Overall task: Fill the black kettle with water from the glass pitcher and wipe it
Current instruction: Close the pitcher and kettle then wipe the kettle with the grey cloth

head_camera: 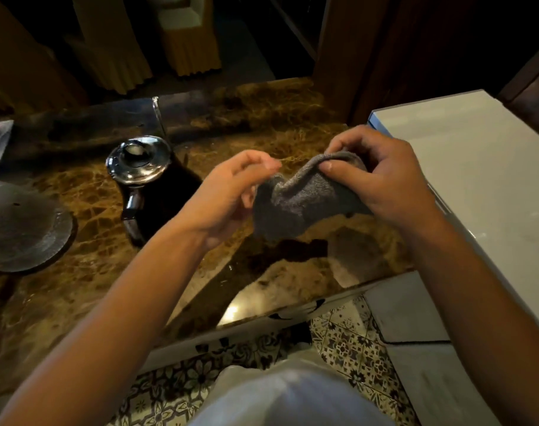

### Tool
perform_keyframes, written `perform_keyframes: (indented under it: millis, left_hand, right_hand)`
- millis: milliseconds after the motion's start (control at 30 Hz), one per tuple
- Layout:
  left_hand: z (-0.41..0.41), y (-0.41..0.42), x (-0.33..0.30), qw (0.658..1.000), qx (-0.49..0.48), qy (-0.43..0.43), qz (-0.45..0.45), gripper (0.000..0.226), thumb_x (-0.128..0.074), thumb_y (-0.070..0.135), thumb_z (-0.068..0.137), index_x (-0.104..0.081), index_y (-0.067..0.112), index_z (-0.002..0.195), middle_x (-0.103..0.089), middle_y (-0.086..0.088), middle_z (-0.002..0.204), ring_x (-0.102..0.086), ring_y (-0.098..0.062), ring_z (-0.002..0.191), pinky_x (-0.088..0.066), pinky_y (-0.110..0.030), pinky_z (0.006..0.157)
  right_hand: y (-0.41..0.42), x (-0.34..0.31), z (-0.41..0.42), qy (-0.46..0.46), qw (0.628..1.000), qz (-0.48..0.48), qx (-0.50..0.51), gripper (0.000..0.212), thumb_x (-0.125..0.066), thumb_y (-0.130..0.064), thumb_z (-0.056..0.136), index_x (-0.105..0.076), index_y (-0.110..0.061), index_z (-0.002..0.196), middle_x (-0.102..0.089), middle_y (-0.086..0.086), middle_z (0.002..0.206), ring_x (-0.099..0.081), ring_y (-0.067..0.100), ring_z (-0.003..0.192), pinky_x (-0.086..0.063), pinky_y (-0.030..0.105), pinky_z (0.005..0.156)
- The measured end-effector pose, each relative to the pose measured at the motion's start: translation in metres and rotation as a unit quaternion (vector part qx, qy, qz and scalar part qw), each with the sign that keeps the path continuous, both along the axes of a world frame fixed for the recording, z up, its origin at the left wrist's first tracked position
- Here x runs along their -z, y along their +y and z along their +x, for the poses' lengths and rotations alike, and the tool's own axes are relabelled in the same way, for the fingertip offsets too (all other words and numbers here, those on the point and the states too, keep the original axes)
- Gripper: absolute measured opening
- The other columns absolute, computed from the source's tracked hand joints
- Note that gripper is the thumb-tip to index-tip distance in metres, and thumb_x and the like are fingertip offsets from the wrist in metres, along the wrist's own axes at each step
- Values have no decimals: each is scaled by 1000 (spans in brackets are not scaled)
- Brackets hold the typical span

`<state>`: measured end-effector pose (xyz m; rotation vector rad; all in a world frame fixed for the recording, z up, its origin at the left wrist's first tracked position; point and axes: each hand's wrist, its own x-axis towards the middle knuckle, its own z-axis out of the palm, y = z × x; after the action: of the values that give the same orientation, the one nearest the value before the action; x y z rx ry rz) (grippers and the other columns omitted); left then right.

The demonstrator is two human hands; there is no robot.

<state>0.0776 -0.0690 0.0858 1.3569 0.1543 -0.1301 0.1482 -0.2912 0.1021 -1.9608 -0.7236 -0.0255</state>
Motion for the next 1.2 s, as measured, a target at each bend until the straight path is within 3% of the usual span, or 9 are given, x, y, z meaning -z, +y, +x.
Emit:
perform_keyframes:
  millis: [167,333,467,600,733,833,933,1067,1200]
  left_hand:
    - [27,-21,-6,984,15,-53,171,23,-66,2,96,-68,23,105,-68,4,80,-66,-10,84,-56,-22,78]
    - [54,-31,5,996,-35,-63,43,29,-73,4,87,-68,29,103,-66,8,78,-64,-3,78,-56,-16,74]
    - [41,-53,26,997,6,-19,-73,41,-70,-1,78,-75,32,102,-67,3,91,-63,-9,83,-55,-18,68]
    - [61,-68,58,994,2,55,-89,28,-70,13,65,-75,26,89,-68,2,87,-63,-9,77,-49,-19,65]
    - [89,-66,89,969,-71,56,231,15,-73,18,95,-75,27,106,-67,-6,112,-62,-26,93,-48,-28,85]
    - [108,-54,97,949,-50,9,312,31,-64,11,102,-66,18,132,-61,3,130,-63,-17,104,-52,-18,90]
    - [127,-39,104,922,-48,-8,385,36,-63,18,103,-62,17,139,-61,3,133,-64,-17,110,-53,-28,98]
    - [149,-25,117,856,-52,-11,514,42,-68,22,99,-61,15,141,-63,-6,134,-60,-23,123,-49,-42,108]
    - [152,-24,126,742,-50,39,668,75,-63,52,98,-39,15,158,-29,-14,167,-30,-36,153,-30,-52,123]
  right_hand:
    - [-26,-6,49,-14,996,-91,-17,19,-73,-43,93,-73,-25,85,-68,-16,77,-64,-2,78,-41,9,65]
    - [-73,-7,112,144,940,-224,-213,42,-73,-52,86,-65,-14,70,-52,3,61,-49,6,52,-34,16,53]
    - [-94,-11,129,226,922,-144,-278,9,-74,-34,85,-71,-26,80,-71,-2,79,-67,8,68,-49,15,60]
    - [-82,30,165,271,906,-184,-268,21,-78,-36,89,-73,-16,83,-71,9,87,-70,22,79,-53,29,68]
    - [-64,82,190,248,908,-266,-209,16,-77,-30,91,-73,-15,87,-71,6,82,-67,14,74,-50,33,68]
    - [-53,99,208,192,937,-253,-147,7,-78,-19,92,-73,-24,91,-71,-9,88,-66,8,83,-51,31,74]
    - [-37,108,225,109,962,-237,-86,12,-77,-20,92,-75,-24,103,-70,-10,94,-62,8,88,-46,24,75]
    - [-14,131,236,31,972,-233,-21,23,-75,-22,91,-72,-21,113,-69,-3,107,-64,17,101,-49,31,83]
    - [-12,145,221,-72,966,-248,24,41,-62,-30,97,-61,-14,135,-57,10,142,-51,29,134,-43,46,110]
